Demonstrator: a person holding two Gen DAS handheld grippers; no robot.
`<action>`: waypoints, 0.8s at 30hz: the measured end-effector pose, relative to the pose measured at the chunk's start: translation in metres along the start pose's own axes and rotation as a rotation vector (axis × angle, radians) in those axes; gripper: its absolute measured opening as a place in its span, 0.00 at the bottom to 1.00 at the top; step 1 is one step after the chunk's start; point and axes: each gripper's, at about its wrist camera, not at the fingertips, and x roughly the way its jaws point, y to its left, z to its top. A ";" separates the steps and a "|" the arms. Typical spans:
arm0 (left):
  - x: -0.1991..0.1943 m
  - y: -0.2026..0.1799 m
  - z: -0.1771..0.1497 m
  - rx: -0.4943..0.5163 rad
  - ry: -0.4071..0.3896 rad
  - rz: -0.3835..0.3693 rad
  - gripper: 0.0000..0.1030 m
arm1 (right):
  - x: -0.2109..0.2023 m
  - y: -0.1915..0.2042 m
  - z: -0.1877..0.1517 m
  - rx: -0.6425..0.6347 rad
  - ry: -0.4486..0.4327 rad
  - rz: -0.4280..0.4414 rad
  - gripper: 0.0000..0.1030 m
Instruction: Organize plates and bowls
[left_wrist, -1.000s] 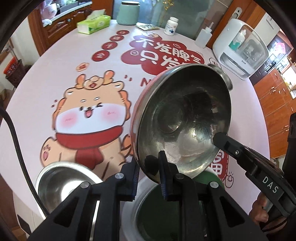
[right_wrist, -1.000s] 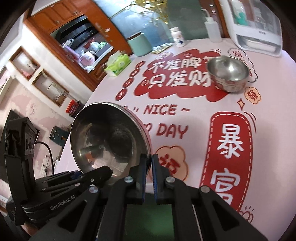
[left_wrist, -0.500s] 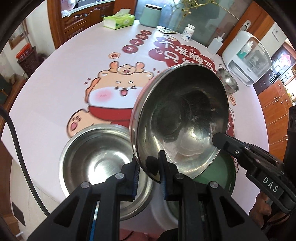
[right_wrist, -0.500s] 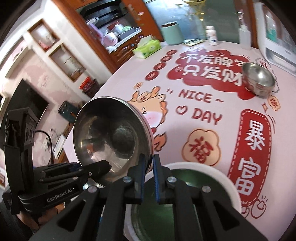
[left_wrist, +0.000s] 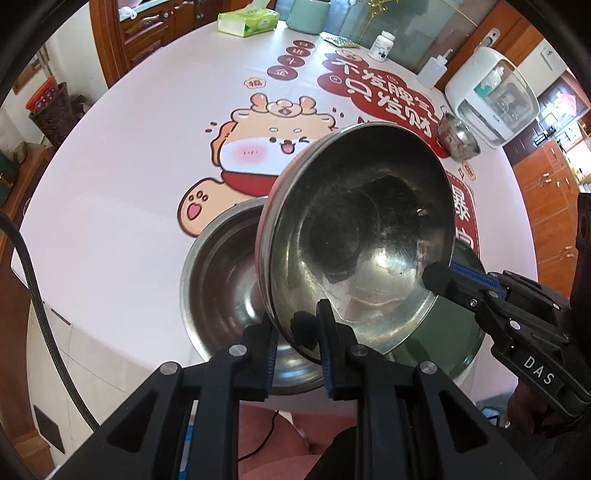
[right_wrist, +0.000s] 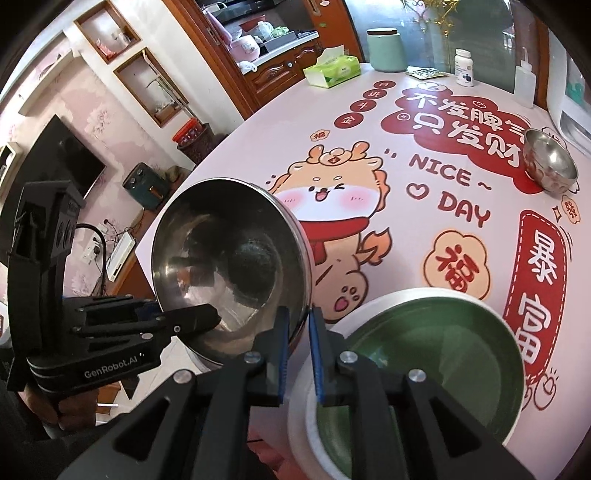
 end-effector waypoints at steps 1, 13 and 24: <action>0.000 0.002 -0.001 0.006 0.004 -0.001 0.18 | 0.001 0.003 -0.001 -0.001 0.003 -0.007 0.12; 0.007 0.023 -0.005 0.112 0.104 -0.049 0.19 | 0.012 0.036 -0.020 0.015 0.039 -0.117 0.14; 0.016 0.034 -0.006 0.236 0.173 -0.053 0.23 | 0.019 0.055 -0.033 0.106 0.012 -0.184 0.15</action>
